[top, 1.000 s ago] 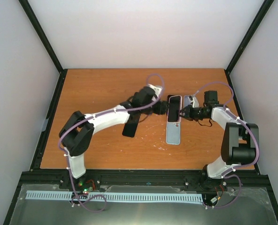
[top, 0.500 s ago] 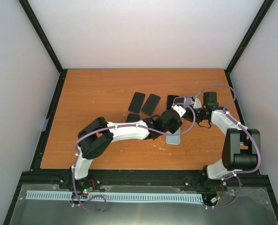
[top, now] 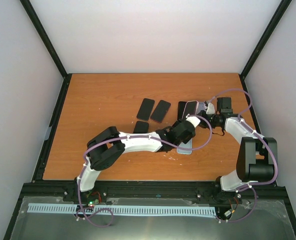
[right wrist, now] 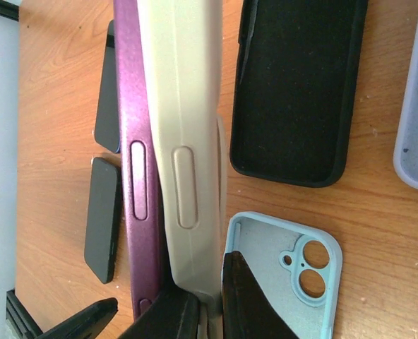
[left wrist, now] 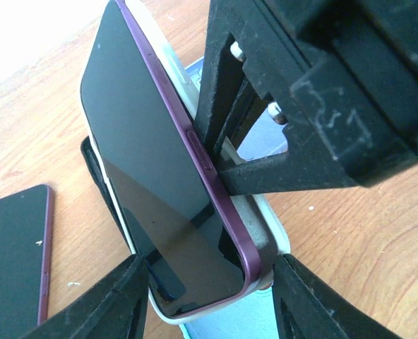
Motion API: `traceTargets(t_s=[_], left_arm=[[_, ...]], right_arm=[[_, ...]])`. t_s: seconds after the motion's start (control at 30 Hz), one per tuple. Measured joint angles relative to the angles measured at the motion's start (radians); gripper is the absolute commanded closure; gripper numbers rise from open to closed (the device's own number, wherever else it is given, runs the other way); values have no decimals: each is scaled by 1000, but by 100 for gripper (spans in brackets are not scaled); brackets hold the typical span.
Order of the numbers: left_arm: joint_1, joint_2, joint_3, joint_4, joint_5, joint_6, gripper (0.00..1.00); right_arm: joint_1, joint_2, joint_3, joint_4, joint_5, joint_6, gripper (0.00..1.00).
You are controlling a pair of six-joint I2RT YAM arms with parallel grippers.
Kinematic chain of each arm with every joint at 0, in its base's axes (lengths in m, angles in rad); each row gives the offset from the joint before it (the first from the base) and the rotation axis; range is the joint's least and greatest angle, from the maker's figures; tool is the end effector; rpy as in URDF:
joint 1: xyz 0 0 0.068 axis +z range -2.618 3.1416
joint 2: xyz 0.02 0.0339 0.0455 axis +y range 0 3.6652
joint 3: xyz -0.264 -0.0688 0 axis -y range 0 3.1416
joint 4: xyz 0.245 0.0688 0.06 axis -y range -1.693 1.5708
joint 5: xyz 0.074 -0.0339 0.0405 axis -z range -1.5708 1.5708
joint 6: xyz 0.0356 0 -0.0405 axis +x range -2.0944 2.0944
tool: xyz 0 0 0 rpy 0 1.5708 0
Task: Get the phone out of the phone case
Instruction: Remove the phone case from the phone.
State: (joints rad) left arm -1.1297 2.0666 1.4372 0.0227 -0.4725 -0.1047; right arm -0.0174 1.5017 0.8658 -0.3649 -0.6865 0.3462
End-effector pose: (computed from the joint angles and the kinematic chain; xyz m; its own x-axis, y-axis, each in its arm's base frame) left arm 0.2135 -0.4143 0.1897 -0.3096 0.4377 -0.8442 0.6166 0.7682 0.1722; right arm 0.2897 0.0175 0.1942 -0.9033 0.2782 -0.3265 -0.0234 0.7281 0.6851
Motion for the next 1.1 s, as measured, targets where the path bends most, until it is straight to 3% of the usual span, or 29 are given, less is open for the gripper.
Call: traceTargets(t_s=[0.2,0.5,0.83,1.1], left_arm=[[-4,-2,-26,60,-82,17,44],[-10,1,-42,129,-167,100,46],[-16,28,-100,343,-241,318,73],[-21,28,-119,402,-257,388,94]], right_arm=[[0,1,0,8,-16,3,97],[0,5,0,25,-67,8,97],[0,9,0,41,-140,26,97],[2,9,-1,64,-167,37,97]])
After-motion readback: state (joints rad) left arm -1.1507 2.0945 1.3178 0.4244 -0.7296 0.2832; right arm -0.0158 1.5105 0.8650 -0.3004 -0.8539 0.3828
